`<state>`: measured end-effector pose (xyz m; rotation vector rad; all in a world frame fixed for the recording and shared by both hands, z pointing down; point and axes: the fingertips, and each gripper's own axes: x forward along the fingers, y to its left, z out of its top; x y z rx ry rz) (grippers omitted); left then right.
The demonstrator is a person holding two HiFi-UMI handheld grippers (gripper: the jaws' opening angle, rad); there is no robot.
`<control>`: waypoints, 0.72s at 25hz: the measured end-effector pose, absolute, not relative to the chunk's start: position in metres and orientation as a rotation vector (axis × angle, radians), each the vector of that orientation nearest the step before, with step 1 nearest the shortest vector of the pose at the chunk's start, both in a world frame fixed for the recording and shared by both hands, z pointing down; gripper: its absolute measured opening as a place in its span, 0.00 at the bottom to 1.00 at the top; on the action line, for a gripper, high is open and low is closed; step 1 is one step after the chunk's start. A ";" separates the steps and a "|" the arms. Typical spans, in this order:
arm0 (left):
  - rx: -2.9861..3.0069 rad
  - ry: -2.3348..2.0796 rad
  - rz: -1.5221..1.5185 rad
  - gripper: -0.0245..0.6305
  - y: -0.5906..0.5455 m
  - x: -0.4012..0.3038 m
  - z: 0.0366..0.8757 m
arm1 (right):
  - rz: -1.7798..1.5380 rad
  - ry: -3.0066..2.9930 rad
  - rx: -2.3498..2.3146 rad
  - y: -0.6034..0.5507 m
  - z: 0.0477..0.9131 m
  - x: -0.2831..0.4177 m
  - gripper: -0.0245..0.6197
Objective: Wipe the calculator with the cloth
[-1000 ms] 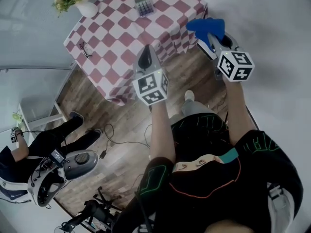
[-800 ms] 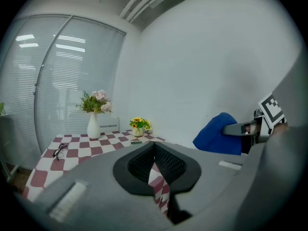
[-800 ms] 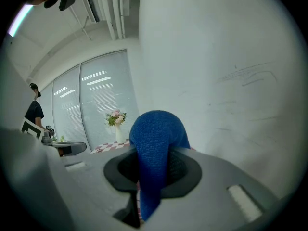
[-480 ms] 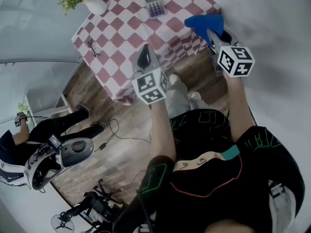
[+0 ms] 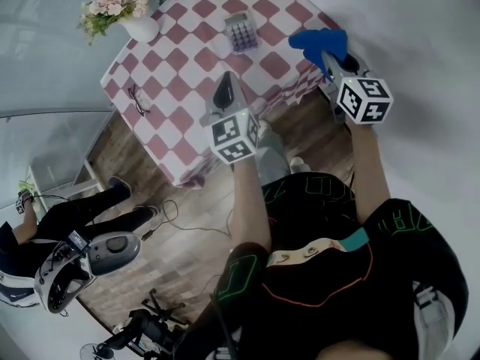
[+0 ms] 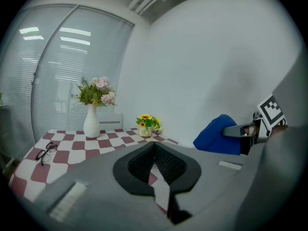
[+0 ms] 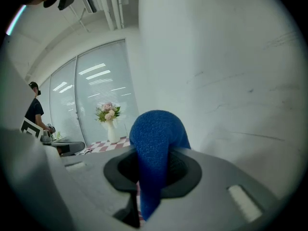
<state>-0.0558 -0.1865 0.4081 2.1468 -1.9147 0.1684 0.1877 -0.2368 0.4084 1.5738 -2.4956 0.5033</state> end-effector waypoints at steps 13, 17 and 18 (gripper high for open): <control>2.055 -1.815 0.239 0.05 -0.273 -0.095 0.467 | 0.525 -2.444 1.470 -0.339 0.449 0.114 0.15; 2.051 -1.777 0.219 0.05 -0.293 -0.102 0.476 | 0.478 -2.416 1.443 -0.362 0.451 0.096 0.15; 2.053 -1.770 0.216 0.05 -0.298 -0.104 0.476 | 0.460 -2.411 1.434 -0.367 0.451 0.090 0.15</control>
